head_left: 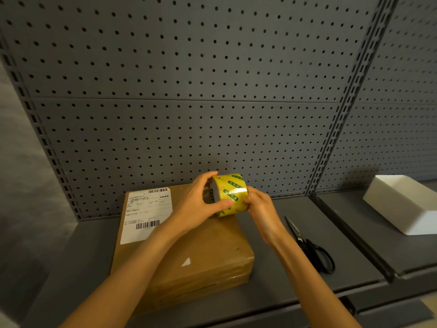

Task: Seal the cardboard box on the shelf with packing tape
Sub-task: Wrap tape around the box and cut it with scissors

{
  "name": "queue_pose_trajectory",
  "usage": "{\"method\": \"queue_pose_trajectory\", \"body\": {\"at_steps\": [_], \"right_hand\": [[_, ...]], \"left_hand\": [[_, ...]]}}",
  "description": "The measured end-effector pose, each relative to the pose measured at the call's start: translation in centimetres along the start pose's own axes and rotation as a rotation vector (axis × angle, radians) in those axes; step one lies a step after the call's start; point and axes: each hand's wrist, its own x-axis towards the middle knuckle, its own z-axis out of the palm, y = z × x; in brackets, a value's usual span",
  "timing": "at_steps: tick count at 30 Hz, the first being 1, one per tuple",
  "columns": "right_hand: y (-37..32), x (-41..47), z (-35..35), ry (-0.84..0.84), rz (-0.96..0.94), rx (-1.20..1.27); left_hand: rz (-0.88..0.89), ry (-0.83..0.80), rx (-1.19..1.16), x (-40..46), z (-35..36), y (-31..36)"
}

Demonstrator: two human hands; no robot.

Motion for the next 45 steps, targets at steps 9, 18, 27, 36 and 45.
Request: {"method": "queue_pose_trajectory", "body": {"at_steps": [9, 18, 27, 36, 45], "right_hand": [[0.3, 0.5, 0.0, 0.085, 0.045, -0.006], [0.4, 1.0, -0.3, 0.026, 0.032, -0.010], [0.9, 1.0, -0.1, 0.009, 0.026, 0.051], [0.7, 0.7, 0.7, 0.016, -0.026, 0.128], [0.6, 0.7, 0.6, 0.046, 0.012, 0.195]], "left_hand": [[0.215, 0.053, 0.259, -0.5, -0.1, 0.4], [0.306, 0.072, 0.378, -0.3, 0.1, 0.2], [0.243, 0.088, 0.331, -0.3, -0.1, 0.5], [0.206, 0.106, 0.300, -0.2, -0.2, -0.1], [0.206, 0.120, 0.300, -0.1, -0.1, 0.0]]}}
